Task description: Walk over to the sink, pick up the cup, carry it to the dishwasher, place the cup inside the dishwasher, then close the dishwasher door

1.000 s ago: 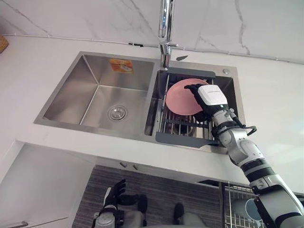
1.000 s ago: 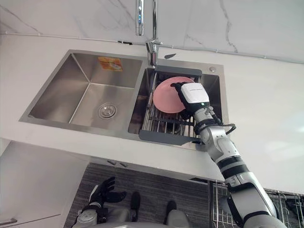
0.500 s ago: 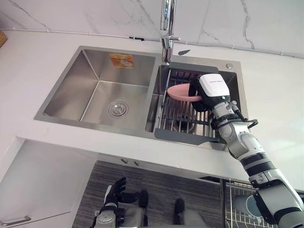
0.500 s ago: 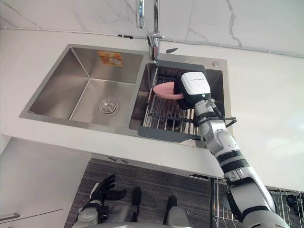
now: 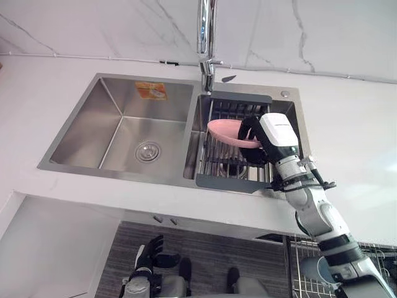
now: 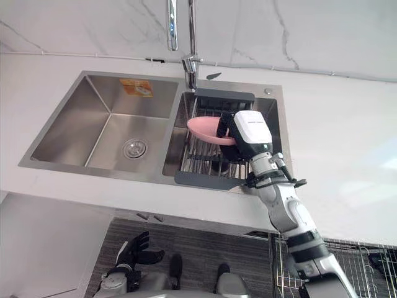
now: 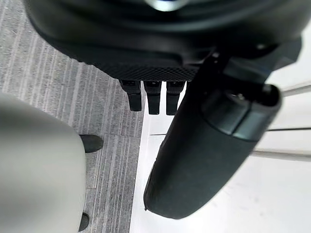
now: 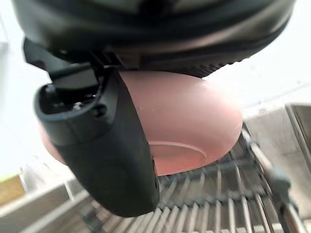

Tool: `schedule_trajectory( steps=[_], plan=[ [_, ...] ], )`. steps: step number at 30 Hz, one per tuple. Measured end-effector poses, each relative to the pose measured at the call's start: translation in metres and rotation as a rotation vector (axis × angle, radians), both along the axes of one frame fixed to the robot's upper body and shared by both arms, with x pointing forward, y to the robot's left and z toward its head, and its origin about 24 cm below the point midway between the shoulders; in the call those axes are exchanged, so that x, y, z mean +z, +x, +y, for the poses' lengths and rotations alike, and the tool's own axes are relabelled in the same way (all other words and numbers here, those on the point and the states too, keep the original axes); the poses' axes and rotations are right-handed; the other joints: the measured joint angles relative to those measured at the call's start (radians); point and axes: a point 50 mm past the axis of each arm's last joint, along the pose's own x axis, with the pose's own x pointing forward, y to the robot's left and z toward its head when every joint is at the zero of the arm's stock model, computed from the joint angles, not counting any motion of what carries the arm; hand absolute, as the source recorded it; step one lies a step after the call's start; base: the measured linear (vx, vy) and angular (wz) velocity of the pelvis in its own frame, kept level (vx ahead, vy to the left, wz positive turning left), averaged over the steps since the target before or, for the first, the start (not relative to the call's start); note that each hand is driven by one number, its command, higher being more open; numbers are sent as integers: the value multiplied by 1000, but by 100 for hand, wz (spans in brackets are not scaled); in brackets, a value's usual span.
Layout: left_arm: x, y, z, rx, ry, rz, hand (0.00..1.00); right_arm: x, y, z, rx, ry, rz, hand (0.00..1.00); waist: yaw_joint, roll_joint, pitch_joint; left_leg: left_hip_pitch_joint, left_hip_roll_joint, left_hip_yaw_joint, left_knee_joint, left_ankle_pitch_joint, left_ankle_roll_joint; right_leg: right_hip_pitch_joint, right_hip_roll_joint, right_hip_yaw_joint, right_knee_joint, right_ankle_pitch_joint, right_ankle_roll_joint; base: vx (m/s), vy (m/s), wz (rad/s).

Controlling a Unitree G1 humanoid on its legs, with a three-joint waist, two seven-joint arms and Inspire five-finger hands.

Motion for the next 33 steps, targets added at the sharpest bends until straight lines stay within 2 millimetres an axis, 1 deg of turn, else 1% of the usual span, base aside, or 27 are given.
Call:
schedule_trajectory(
  steps=[2, 5, 8, 10, 12, 14, 16, 19, 23, 25, 28, 30, 31, 33],
  plan=[
    [-1, -2, 2, -3, 7, 11, 90, 1, -9, 0, 8, 40, -12, 30, -11, -7, -5, 13, 1, 1, -3, 0, 0, 11, 1, 2, 0, 0, 0, -61, -17, -4],
    [-4, -7, 4, 6, 11, 37, 90, -3, -22, 2, 16, 98, -4, 30, -23, -16, -21, 41, 3, 6, -10, -1, 1, 34, 4, 6, -4, 0, 0, -67, -19, -4],
    [-6, -9, 5, 7, 12, 57, 90, 0, -34, 3, 10, 161, -34, 30, -24, -19, -30, 71, 9, 18, -40, 5, 11, 48, 12, 19, -14, 0, -1, -70, -26, -12],
    [-8, -12, 4, 0, 16, 78, 90, 1, -42, 2, 5, 183, -46, 30, -27, -18, -49, 81, 9, 22, -51, 7, 10, 55, 13, 22, -23, 0, -1, -91, -27, -8],
    [-9, -13, 5, -1, 17, 85, 90, 3, -49, 2, 1, 199, -66, 30, -29, -19, -52, 92, 9, 24, -51, 6, 9, 66, 13, 25, -24, 0, -1, -74, -18, -5],
    [-11, -16, 4, -4, 19, 104, 90, 5, -55, 0, -12, 225, -87, 30, -32, -17, -68, 92, 9, 25, -55, 7, 9, 65, 14, 26, -24, 0, -2, -58, -16, -1],
    [-12, -18, 5, -17, 27, 117, 90, 5, -56, 0, -12, 232, -90, 30, -39, -18, -79, 95, 9, 27, -56, 7, 9, 65, 14, 28, -25, 0, -2, -37, -17, -2],
    [-12, -18, 5, -19, 29, 122, 90, 7, -57, 1, -9, 241, -105, 30, -46, -16, -80, 97, 11, 30, -55, 8, 8, 66, 16, 32, -26, 2, -4, -22, -16, -4],
    [-13, -20, 4, -29, 32, 132, 90, 7, -65, 1, -4, 269, -101, 30, -47, -15, -95, 92, 15, 32, -49, 13, 14, 65, 20, 34, -26, 3, -6, 12, -10, -1],
    [-13, -19, 4, -41, 34, 132, 90, 9, -66, 1, -4, 274, -115, 30, -49, -15, -95, 70, 15, 21, -22, 9, 12, 64, 21, 26, -29, 5, -8, 8, -33, 14],
    [-13, -17, 2, -44, 32, 132, 90, 15, -67, -5, -25, 273, -145, 30, -49, -12, -93, 16, 17, -11, 57, -16, 8, 62, 23, 6, -28, 7, -13, -3, -36, 34],
    [-13, -14, -1, -48, 25, 122, 90, 21, -67, -6, -19, 264, -180, 30, -46, 3, -89, -39, 24, -32, 156, -74, -1, 36, 31, 10, -8, 2, -21, -54, -28, 3],
    [-13, -13, -1, -48, 24, 121, 90, 23, -67, -6, -12, 258, -191, 30, -46, 5, -89, -55, 24, -34, 176, -84, -5, 19, 31, 19, -1, -3, -24, -70, 1, -29],
    [-12, -10, -4, -50, 18, 111, 90, 28, -65, -6, 1, 239, -216, 30, -49, 20, -84, -116, 21, -72, 271, -125, 1, -29, 38, 49, 23, -5, -27, -49, 24, -49]
  ],
)
